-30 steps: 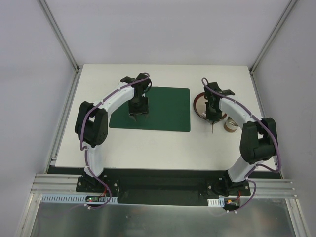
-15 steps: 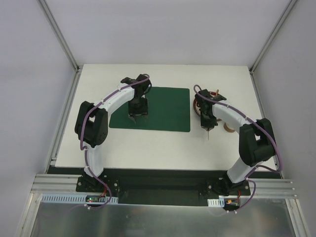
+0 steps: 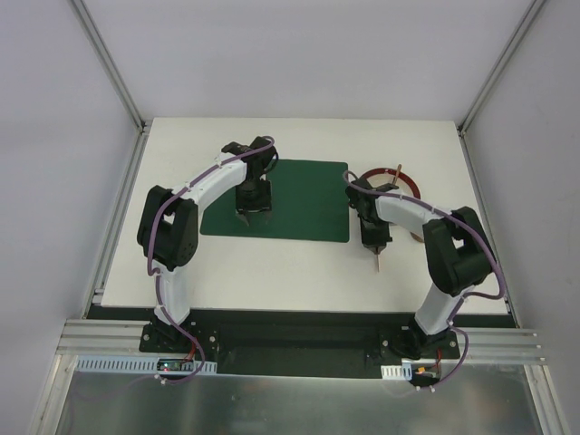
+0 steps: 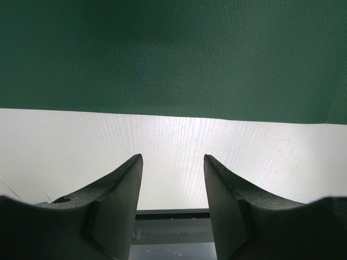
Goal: Set the dinner table for one person
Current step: Move the knife to the center of the board.
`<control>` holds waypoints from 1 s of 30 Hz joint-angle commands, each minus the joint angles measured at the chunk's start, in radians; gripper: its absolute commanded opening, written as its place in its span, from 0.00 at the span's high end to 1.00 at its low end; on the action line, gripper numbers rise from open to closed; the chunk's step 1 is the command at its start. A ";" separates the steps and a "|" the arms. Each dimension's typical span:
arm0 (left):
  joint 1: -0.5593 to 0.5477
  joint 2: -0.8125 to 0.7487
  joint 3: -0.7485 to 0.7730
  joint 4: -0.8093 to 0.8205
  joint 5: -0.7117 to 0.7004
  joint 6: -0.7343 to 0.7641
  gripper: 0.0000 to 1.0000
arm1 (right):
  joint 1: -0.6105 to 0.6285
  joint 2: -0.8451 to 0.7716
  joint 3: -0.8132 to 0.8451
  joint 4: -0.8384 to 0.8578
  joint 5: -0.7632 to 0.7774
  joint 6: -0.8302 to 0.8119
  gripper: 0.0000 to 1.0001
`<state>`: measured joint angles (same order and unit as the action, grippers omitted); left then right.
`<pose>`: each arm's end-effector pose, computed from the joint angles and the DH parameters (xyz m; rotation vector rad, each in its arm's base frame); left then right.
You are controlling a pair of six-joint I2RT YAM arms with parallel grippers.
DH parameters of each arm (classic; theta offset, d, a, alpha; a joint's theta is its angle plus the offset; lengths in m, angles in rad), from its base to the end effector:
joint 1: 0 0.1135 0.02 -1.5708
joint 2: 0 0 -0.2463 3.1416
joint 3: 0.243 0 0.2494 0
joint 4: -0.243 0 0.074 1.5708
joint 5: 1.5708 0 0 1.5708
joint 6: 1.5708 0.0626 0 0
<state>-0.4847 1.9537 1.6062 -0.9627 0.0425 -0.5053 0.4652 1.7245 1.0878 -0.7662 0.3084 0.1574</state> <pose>0.3485 -0.1865 0.1840 -0.0219 2.9230 -0.2366 0.2859 0.1222 0.1295 -0.4025 2.8397 -0.3504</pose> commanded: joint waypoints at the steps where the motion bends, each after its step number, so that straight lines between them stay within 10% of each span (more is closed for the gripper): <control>1: -0.006 -0.045 -0.002 -0.024 -0.024 0.019 0.51 | 0.015 0.061 0.027 -0.024 0.020 0.028 0.99; 9: -0.006 -0.042 -0.008 -0.024 -0.026 0.019 0.51 | 0.029 0.110 0.037 -0.036 0.037 0.044 0.99; 16: -0.006 -0.039 -0.006 -0.022 -0.021 0.016 0.52 | 0.070 0.081 0.067 -0.103 0.113 0.076 0.63; 30: -0.006 -0.044 -0.002 -0.024 -0.015 0.014 0.52 | 0.080 -0.010 0.244 -0.248 0.259 0.082 0.60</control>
<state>-0.4847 1.9537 1.6051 -0.9630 0.0422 -0.5053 0.5674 1.7222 1.2442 -0.9504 0.4877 0.2363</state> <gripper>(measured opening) 0.486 0.396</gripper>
